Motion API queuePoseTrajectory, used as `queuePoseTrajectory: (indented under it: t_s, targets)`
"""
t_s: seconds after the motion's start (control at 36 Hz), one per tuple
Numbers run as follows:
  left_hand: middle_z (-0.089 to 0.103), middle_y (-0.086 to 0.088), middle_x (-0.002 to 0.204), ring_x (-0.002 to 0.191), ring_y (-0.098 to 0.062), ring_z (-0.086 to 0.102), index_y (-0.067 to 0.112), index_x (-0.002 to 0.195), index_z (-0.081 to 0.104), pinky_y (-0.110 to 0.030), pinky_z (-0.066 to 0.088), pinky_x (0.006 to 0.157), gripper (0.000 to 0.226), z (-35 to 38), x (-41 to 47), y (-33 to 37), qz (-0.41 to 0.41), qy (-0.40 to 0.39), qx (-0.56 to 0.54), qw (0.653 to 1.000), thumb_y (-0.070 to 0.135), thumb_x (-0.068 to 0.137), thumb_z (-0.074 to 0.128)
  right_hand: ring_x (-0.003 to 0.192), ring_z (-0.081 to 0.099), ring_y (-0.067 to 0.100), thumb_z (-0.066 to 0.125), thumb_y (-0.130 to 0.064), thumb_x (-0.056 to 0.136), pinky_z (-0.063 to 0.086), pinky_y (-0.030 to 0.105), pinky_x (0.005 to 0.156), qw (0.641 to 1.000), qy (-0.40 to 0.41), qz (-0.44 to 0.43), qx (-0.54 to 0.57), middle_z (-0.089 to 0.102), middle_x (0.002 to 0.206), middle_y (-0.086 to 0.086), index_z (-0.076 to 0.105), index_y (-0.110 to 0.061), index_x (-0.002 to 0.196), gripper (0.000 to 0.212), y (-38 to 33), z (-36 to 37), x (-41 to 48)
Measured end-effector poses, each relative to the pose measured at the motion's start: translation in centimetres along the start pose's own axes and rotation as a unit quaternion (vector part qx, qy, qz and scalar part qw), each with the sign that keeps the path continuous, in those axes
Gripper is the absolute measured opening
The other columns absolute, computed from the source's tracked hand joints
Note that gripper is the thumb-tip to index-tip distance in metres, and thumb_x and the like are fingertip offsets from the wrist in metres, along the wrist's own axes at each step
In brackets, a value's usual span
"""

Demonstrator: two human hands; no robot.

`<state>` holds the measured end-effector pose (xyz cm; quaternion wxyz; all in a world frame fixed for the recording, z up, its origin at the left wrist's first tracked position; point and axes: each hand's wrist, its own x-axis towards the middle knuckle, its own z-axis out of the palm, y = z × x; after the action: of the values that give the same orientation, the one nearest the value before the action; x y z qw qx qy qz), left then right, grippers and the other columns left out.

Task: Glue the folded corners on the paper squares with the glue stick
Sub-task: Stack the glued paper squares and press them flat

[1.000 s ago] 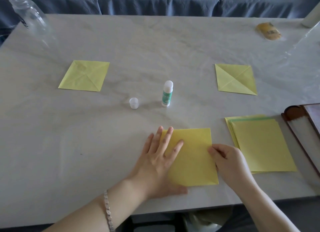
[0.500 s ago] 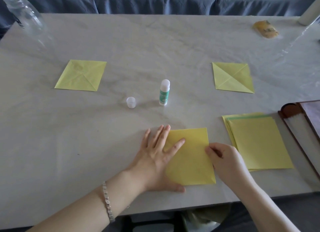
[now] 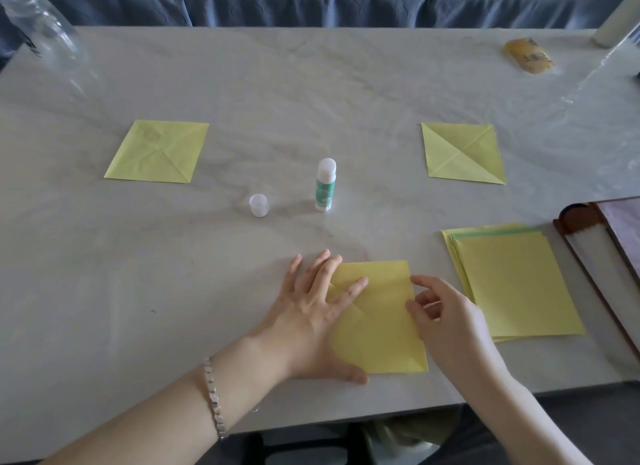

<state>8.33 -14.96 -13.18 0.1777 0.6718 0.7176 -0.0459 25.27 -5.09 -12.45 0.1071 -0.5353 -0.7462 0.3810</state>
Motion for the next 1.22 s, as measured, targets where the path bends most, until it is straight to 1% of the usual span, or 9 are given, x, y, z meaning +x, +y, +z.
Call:
queuePoseTrajectory:
  t_s: [0.25,0.53,0.58,0.64,0.81,0.92,1.0,1.14,1.22]
  targets:
    - [-0.025,-0.005,0.148,0.132,-0.023,-0.036,0.032,0.148,-0.014,-0.047,-0.027,0.105,0.127,0.2,0.0,-0.1,0.003,0.007,0.0,1.0,0.091,0.038,0.011,0.075,0.053,0.007,0.058,-0.013,0.088,0.04,0.016,0.063,0.999,0.014,-0.03,-0.024,0.057,0.086,-0.008,0.059,-0.023,0.118,0.032,0.1,0.1,-0.3]
    - [-0.028,-0.003,0.146,0.132,-0.022,-0.037,0.032,0.148,-0.016,-0.047,-0.026,0.105,0.126,0.5,-0.1,-0.1,0.009,0.002,0.004,1.0,0.094,0.041,0.009,0.08,0.054,0.012,0.058,-0.016,0.088,0.047,0.029,0.073,0.995,0.021,-0.051,-0.079,0.055,0.085,-0.011,0.057,-0.024,0.121,0.034,-0.4,0.0,-0.8]
    - [-0.002,-0.02,0.153,0.139,-0.026,-0.015,0.026,0.151,0.0,-0.052,-0.009,0.109,0.114,0.8,0.0,-0.4,0.028,0.053,0.018,0.998,0.094,0.06,0.002,0.079,0.054,0.011,0.058,-0.015,0.088,0.046,0.028,0.072,0.995,0.023,-0.05,-0.08,0.054,0.085,-0.012,0.057,-0.023,0.121,0.034,-0.5,0.0,-0.8]
    - [0.036,-0.025,0.142,0.136,-0.031,0.02,0.021,0.143,0.032,-0.054,0.015,0.103,0.086,1.4,-0.1,-0.5,0.033,0.086,-0.019,0.996,0.076,0.085,0.001,0.078,0.053,0.011,0.058,-0.015,0.088,0.045,0.027,0.072,0.995,0.025,-0.051,-0.085,0.052,0.084,-0.014,0.057,-0.023,0.121,0.034,-0.5,0.0,-0.9]
    - [0.043,-0.023,0.137,0.132,-0.032,0.031,0.021,0.137,0.038,-0.054,0.022,0.099,0.072,2.8,0.2,-0.8,0.034,0.141,-0.01,0.989,0.065,0.092,0.003,0.088,0.054,0.016,0.062,-0.014,0.086,0.039,0.023,0.071,0.985,0.043,-0.067,-0.151,0.051,0.09,-0.009,0.059,-0.019,0.121,0.036,-0.5,0.3,-1.0]
    - [0.047,-0.023,0.137,0.132,-0.032,0.03,0.021,0.138,0.037,-0.054,0.021,0.1,0.072,3.1,0.2,-0.8,0.03,0.15,0.006,0.988,0.065,0.092,0.002,0.099,0.048,0.02,0.072,0.002,0.069,0.048,0.032,0.076,0.951,0.126,-0.191,-0.21,0.059,0.104,0.007,0.066,-0.006,0.107,0.039,-0.2,1.4,-0.7]
    - [0.047,-0.022,0.138,0.133,-0.031,0.03,0.02,0.139,0.036,-0.053,0.021,0.101,0.072,3.1,0.3,-0.9,0.03,0.162,0.01,0.986,0.065,0.092,0.005,0.108,0.047,0.016,0.058,-0.006,0.081,0.045,0.029,0.09,0.945,0.114,-0.252,-0.172,0.063,0.115,0.007,0.066,-0.005,0.107,0.028,-0.6,2.6,0.1]
    - [0.049,-0.02,0.137,0.132,-0.029,0.032,0.007,0.136,0.039,-0.052,0.023,0.102,0.083,3.2,0.3,-0.8,0.031,0.184,0.001,0.982,0.069,0.081,0.031,0.118,0.055,0.024,0.037,-0.021,0.088,0.032,0.028,0.102,0.915,0.055,-0.322,-0.237,0.06,0.125,0.01,0.062,-0.004,0.117,0.042,-0.6,4.3,1.3]
    - [0.048,-0.019,0.139,0.133,-0.029,0.033,0.0,0.132,0.047,-0.052,0.024,0.103,0.087,3.1,0.1,-0.8,0.024,0.164,-0.003,0.986,0.07,0.088,0.021,0.126,0.047,0.023,0.022,-0.026,0.099,0.02,0.027,0.11,0.91,0.04,-0.325,-0.255,0.053,0.133,0.01,0.055,-0.004,0.126,0.048,-0.3,4.5,1.5]
